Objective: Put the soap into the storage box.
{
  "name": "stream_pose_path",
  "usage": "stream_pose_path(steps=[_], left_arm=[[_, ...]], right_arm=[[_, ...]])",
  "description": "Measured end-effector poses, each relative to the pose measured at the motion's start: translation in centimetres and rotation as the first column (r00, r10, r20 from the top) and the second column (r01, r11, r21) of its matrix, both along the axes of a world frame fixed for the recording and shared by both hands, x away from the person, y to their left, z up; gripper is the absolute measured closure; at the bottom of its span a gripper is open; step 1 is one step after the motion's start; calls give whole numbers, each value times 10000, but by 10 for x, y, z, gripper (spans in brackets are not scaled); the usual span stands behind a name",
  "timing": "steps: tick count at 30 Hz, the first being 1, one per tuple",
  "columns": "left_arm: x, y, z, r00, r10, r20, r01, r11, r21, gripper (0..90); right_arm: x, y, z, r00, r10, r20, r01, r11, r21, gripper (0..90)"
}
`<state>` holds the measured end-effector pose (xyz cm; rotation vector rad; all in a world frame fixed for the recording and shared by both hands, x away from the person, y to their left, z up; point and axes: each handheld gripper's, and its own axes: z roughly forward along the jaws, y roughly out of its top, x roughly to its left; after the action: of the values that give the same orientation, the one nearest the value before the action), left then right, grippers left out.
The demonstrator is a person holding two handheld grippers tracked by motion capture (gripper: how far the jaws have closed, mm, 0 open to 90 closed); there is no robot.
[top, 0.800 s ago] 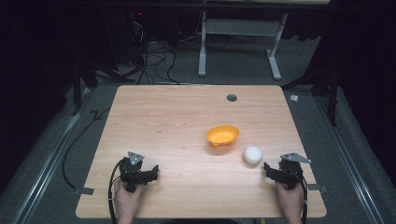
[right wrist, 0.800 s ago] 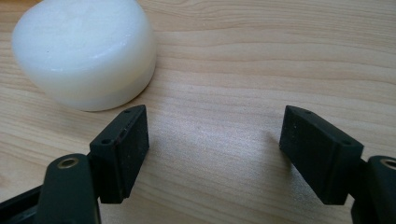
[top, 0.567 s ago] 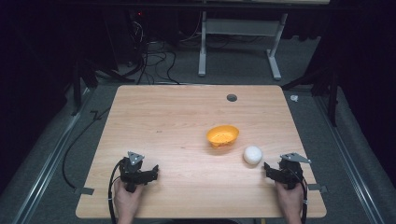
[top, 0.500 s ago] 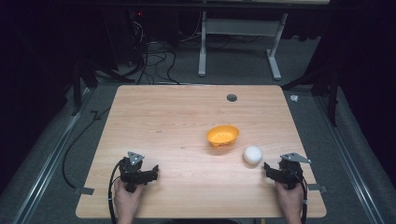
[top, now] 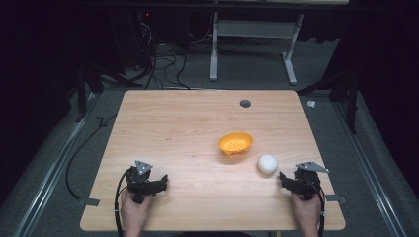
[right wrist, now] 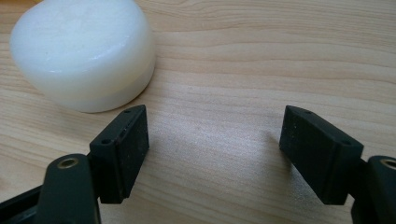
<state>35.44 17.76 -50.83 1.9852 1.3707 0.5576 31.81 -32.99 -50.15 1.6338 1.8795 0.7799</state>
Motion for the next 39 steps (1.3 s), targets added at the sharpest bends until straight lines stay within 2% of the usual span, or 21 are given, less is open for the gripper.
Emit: stream_pose_path(steps=[11, 18, 21, 29, 35, 39], left_arm=[[0, 0, 0, 10000, 2, -2, -2, 10000, -2, 99], [0, 0, 0, 10000, -8, -17, 8, 10000, -3, 99], [0, 0, 0, 10000, -7, -18, 7, 10000, -4, 99], [0, 0, 0, 10000, -7, -18, 7, 10000, -7, 99], [0, 0, 0, 10000, -7, -18, 7, 10000, -5, 99], [0, 0, 0, 10000, -7, -19, 7, 10000, -3, 99]], right_arm=[[0, 0, 0, 10000, 74, -12, -74, 10000, 45, 247], [-3, -3, 1, 10000, 58, 52, -60, 9993, 375, 255], [-5, -2, 3, 9996, 178, 211, -187, 9988, 455, 255], [-12, 6, 4, 9981, 541, 303, -553, 9976, 411, 254], [-19, 11, 8, 9963, 772, 391, -796, 9947, 649, 248], [-21, 14, 9, 9950, 896, 450, -924, 9937, 635, 247]])
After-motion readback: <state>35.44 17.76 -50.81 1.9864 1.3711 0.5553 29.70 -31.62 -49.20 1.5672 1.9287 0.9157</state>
